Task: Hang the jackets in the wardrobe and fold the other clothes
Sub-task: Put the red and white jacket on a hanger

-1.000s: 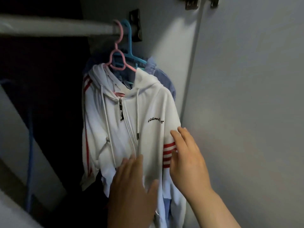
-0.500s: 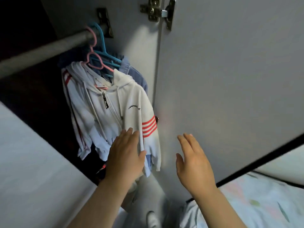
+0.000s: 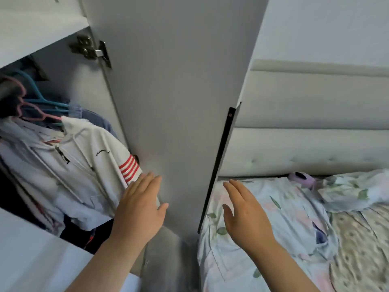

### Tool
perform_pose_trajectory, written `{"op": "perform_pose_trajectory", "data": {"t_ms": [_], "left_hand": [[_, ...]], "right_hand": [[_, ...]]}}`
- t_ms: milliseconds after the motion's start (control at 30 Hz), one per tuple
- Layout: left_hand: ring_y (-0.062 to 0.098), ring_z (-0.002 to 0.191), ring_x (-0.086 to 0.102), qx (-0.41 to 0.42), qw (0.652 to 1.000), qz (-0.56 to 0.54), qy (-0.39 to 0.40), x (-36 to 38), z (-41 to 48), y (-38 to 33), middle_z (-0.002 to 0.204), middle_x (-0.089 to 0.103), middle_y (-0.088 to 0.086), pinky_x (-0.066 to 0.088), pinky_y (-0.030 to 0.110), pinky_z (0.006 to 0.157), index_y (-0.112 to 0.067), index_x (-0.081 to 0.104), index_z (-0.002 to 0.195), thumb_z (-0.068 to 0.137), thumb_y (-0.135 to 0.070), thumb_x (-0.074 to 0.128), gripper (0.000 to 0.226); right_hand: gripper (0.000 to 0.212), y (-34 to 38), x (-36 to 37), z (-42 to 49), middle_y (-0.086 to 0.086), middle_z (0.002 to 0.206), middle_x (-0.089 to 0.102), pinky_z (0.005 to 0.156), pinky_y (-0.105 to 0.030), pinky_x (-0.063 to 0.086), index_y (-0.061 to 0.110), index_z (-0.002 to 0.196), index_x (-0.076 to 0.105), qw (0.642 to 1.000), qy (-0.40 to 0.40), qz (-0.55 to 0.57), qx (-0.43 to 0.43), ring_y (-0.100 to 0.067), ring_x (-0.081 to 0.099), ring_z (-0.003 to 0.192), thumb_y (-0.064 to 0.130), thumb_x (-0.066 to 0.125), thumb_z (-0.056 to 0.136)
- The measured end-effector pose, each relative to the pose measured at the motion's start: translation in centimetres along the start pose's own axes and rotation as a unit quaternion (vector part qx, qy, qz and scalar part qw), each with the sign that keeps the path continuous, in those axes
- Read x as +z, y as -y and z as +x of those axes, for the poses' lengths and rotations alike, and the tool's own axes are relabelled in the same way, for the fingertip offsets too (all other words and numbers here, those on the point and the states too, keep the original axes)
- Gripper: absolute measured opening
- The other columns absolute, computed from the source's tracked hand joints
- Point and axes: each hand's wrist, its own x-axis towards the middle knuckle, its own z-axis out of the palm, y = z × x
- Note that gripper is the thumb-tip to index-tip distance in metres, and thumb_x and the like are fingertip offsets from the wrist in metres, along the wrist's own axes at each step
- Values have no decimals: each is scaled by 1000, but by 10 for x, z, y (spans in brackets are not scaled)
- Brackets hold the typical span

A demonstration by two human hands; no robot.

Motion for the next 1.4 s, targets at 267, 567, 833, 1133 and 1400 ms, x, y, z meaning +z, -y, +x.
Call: {"op": "perform_pose_trajectory", "data": {"t_ms": [267, 567, 833, 1133, 1400], "left_hand": [[30, 107, 69, 155, 987, 22, 47, 13, 31, -63, 119, 70, 10, 57, 45, 82, -7, 74, 110, 54, -12, 95, 60], [15, 134, 48, 318, 939, -56, 114, 48, 72, -148, 145, 51, -5, 41, 32, 105, -21, 60, 135, 79, -30, 79, 59], [14, 145, 29, 409, 890, -85, 183, 81, 98, -240, 158, 31, -6, 25, 28, 115, -24, 37, 150, 94, -38, 59, 62], [21, 138, 43, 568, 782, -78, 244, 102, 64, -340, 149, 47, -1, 42, 39, 104, -21, 52, 141, 82, -31, 75, 64], [15, 142, 34, 662, 664, -97, 332, 117, 8, -384, 157, 33, -9, 36, 33, 111, -31, 35, 148, 89, -46, 62, 66]], "right_hand": [[60, -69, -31, -24, -7, 123, 63, 76, -30, 57, 11, 123, 61, 991, -16, -58, 120, -26, 67, 101, 8, 84, 68], [52, -129, -76, -75, -3, 133, 54, 82, -35, 56, 14, 132, 54, 957, -44, -84, 273, -26, 59, 114, 14, 72, 83], [55, -146, -112, -164, 3, 146, 42, 97, -33, 47, 23, 145, 41, 877, -111, -89, 459, -22, 50, 126, 28, 59, 93], [58, -95, -130, -268, 3, 156, 30, 111, -32, 33, 22, 151, 31, 741, -161, -116, 641, -19, 31, 142, 31, 52, 98], [60, -6, -118, -311, 5, 156, 29, 114, -29, 30, 22, 150, 32, 599, -186, -137, 767, -16, 28, 143, 34, 51, 95]]}}
